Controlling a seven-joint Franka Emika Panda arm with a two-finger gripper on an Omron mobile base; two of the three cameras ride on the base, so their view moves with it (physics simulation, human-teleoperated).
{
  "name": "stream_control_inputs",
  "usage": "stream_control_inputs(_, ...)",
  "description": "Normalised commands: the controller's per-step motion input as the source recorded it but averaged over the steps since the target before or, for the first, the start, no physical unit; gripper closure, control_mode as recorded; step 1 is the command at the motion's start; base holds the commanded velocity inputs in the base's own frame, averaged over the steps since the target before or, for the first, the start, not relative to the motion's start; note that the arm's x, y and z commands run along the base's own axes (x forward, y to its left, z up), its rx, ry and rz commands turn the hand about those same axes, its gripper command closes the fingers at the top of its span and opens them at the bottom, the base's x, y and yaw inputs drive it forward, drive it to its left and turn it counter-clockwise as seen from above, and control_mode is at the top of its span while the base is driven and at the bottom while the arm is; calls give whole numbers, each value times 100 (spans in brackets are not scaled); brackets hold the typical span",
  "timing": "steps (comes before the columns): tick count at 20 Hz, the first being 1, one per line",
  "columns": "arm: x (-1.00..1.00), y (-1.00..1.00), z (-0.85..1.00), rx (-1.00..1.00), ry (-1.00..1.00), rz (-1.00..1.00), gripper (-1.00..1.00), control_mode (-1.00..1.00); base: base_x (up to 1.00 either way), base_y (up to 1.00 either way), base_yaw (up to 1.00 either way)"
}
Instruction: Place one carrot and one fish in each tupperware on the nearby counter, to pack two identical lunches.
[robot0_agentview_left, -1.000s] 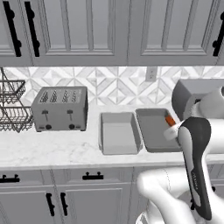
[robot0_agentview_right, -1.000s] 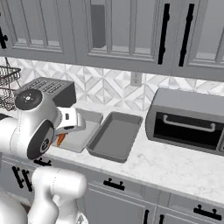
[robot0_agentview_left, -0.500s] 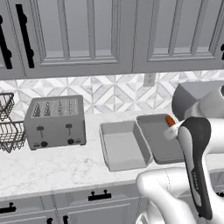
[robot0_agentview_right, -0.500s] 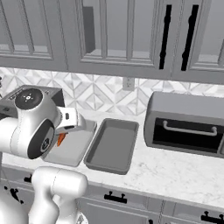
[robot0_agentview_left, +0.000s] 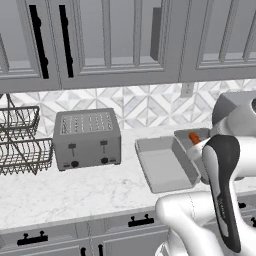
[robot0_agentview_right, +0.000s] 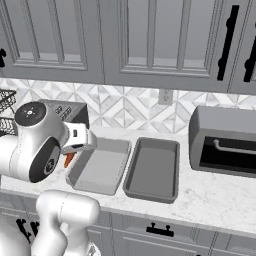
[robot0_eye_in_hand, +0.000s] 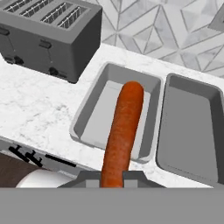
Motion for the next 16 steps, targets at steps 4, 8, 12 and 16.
stream_control_inputs(4,66,0,-62,0,15,-10,100,-100,0,0,0)
stream_control_inputs(8,100,1,-61,0,16,-19,100,-100,0,0,0)
stream_control_inputs(12,100,8,-61,0,10,-10,100,-100,0,0,0)
stream_control_inputs(16,100,21,-55,0,7,-8,100,-100,0,0,0)
